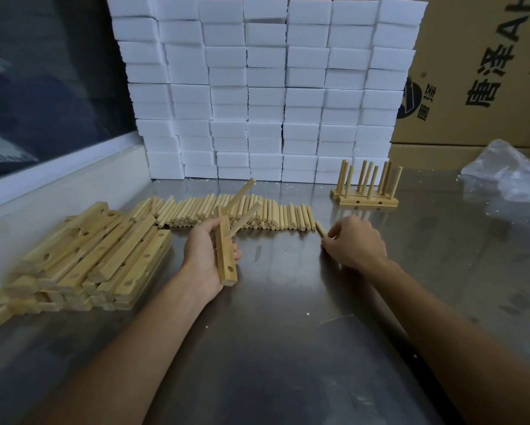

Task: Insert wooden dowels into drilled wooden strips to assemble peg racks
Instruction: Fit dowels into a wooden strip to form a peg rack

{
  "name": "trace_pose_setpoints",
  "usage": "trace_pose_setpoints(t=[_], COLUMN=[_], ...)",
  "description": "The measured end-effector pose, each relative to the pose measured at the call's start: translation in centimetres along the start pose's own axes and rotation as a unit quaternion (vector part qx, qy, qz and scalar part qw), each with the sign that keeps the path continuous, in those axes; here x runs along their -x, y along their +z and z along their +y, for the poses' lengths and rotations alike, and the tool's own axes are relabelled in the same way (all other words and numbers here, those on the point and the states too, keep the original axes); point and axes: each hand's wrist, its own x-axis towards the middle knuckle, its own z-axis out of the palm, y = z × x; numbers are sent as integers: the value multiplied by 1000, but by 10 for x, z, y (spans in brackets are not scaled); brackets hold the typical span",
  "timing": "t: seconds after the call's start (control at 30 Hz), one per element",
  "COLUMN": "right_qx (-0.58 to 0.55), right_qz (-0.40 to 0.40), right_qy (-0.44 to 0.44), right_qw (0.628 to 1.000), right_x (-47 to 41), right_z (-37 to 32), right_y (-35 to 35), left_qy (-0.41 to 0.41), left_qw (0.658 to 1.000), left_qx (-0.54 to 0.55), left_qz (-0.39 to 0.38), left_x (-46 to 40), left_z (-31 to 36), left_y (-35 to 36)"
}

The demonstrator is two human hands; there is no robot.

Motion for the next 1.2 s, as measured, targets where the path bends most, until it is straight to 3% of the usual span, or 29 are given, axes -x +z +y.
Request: trace_pose_setpoints(t=[0.2,0.4,0.53,0.6,0.7,0.83,1.1,1.2], right_qx=[-20,-105,-174,-222,-306,-328,-278,-174], right_qz=[16,163,183,153,36,-54,-88,-109], right_qy=[9,-31,-40,-45,-48,-96,-165,-220], right_qw=[1000,981,967,962,950,938,942,954], right_x=[0,-7,-8,-6,1,9,16,17], right_z=[1,-2,-8,-12,-18,-26,-37,-37], right_y=[-2,-12,-17,-18,-15,-6,5,4], left_qy=[4,5,3,1,-3,-7,-9,-14], left_qw=[1000,1000,1000,1000,1000,1000,996,996], left_qx=[-7,-16,-21,-22,-14,22,85,91], left_qz=[-2,0,4,5,4,5,11,14], left_x=[0,0,1,1,2,2,0,1], left_z=[0,0,-1,-1,0,1,0,0], left_y=[-1,-1,0,0,0,0,3,3])
